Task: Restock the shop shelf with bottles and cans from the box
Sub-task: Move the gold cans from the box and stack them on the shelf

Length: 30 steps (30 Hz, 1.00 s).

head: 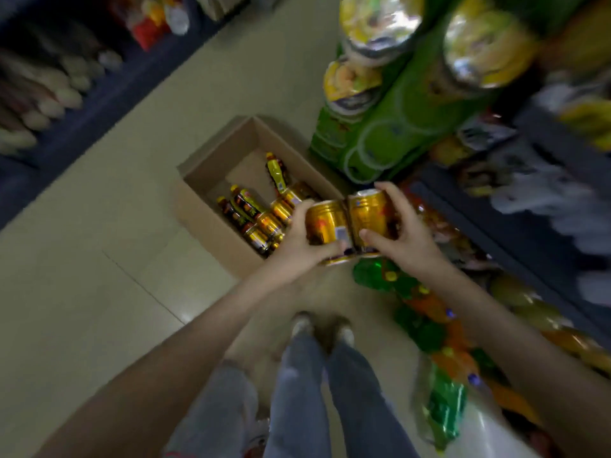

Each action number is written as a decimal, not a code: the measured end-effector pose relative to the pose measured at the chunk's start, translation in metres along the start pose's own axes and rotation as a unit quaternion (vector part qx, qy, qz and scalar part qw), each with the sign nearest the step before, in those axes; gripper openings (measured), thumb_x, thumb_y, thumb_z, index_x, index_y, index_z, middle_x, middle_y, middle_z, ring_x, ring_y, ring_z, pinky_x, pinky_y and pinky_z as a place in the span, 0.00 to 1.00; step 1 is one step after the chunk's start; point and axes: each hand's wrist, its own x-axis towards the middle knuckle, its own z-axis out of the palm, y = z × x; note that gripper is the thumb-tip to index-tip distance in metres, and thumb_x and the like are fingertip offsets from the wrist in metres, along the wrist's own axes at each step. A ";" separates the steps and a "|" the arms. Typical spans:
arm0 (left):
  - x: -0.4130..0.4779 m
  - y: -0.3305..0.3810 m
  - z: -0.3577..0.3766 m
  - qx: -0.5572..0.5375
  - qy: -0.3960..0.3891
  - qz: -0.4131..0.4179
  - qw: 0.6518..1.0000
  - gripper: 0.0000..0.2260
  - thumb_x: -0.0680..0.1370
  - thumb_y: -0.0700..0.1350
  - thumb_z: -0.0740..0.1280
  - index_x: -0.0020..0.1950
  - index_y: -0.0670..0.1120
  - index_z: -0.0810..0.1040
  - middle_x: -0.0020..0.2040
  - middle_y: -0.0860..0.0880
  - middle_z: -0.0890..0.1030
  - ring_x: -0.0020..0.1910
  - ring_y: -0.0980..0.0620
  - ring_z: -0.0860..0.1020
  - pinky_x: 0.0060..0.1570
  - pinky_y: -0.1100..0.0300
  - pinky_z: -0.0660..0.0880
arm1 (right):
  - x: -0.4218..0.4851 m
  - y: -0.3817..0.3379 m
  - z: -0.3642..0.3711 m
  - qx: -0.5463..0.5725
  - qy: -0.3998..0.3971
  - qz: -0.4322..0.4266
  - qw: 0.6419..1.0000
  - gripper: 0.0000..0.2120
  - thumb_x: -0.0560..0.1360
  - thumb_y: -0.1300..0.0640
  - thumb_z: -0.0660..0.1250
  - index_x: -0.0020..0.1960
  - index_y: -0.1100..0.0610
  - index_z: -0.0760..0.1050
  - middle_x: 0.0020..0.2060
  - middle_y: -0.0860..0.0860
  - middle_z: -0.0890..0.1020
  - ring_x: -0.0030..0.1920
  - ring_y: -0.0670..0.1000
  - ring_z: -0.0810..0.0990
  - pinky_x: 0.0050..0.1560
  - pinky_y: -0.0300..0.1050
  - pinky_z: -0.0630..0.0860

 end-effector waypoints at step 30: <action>-0.367 0.351 0.510 0.195 -0.245 0.486 0.816 0.34 0.58 0.63 0.74 0.58 0.73 0.61 0.63 0.47 0.70 0.58 0.46 0.75 0.59 0.46 0.75 | -0.608 -0.039 -0.410 0.005 0.494 -0.148 0.857 0.28 0.72 0.61 0.73 0.61 0.48 0.58 0.57 0.53 0.73 0.52 0.45 0.79 0.45 0.37 0.79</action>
